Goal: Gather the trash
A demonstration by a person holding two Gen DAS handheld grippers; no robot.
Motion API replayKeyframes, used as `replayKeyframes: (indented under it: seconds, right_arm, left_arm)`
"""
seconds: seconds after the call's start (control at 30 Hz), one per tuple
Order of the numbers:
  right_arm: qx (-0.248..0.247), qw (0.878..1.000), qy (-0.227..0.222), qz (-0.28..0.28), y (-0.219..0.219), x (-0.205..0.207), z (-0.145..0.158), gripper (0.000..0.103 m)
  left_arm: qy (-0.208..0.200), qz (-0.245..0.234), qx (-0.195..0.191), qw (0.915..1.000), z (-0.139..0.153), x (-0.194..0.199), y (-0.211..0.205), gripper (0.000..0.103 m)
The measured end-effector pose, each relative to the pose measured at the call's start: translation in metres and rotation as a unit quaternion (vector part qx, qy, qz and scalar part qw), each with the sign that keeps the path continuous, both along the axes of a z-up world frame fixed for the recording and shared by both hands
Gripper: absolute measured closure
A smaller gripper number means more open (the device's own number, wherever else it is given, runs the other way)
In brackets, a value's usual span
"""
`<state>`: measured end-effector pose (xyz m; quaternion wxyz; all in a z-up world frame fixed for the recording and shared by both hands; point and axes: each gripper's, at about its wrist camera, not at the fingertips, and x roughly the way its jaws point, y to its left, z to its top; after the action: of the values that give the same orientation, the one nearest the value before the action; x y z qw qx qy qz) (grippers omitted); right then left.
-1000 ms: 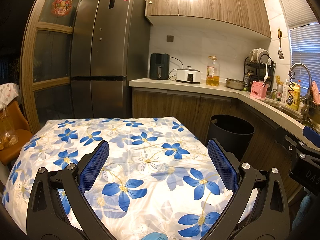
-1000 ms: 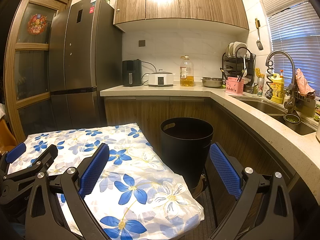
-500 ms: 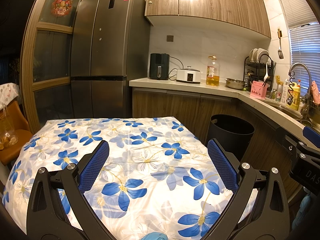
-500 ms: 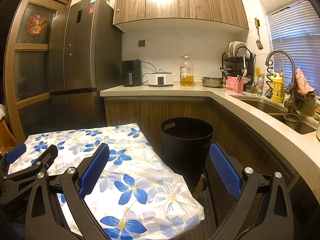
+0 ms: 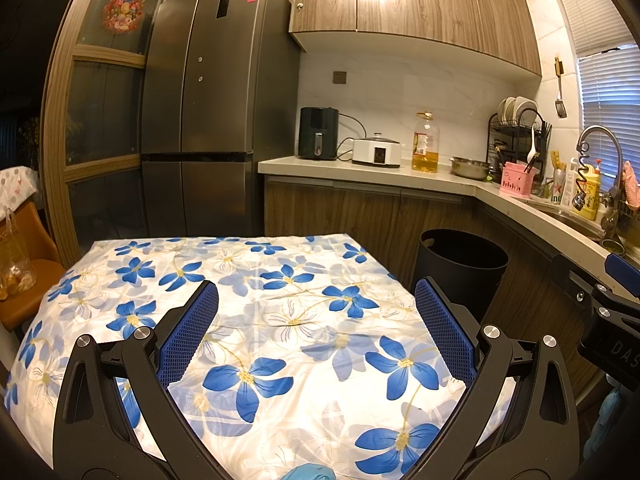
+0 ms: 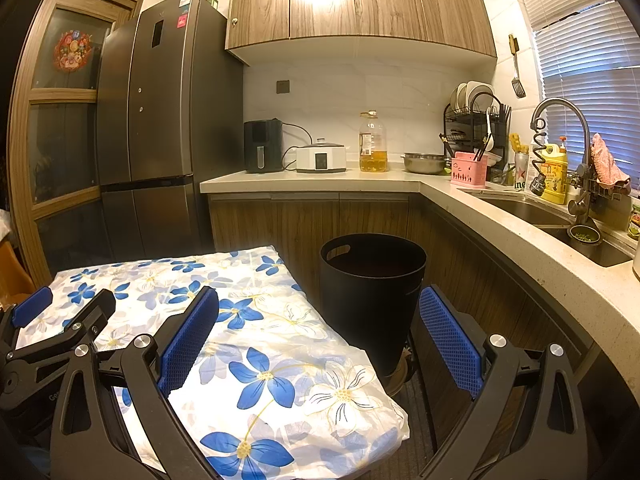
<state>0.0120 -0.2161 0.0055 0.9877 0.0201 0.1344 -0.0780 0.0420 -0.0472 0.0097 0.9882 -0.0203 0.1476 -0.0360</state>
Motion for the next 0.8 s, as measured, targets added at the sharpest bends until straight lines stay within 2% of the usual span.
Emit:
replayKeyframes:
  seconds: [0.57, 0.8]
  right_arm:
    - [0.003, 1.0, 0.001, -0.001, -0.0004, -0.0003, -0.0021, 0.006]
    - [0.005, 1.0, 0.001, -0.002, -0.001, -0.0006, -0.0032, 0.006]
  left_arm:
    - [0.006, -0.026, 0.003, 0.9996, -0.0016, -0.0004, -0.0061, 0.006]
    - [-0.001, -0.011, 0.007, 0.9999, -0.0025, -0.0017, -0.0045, 0.009]
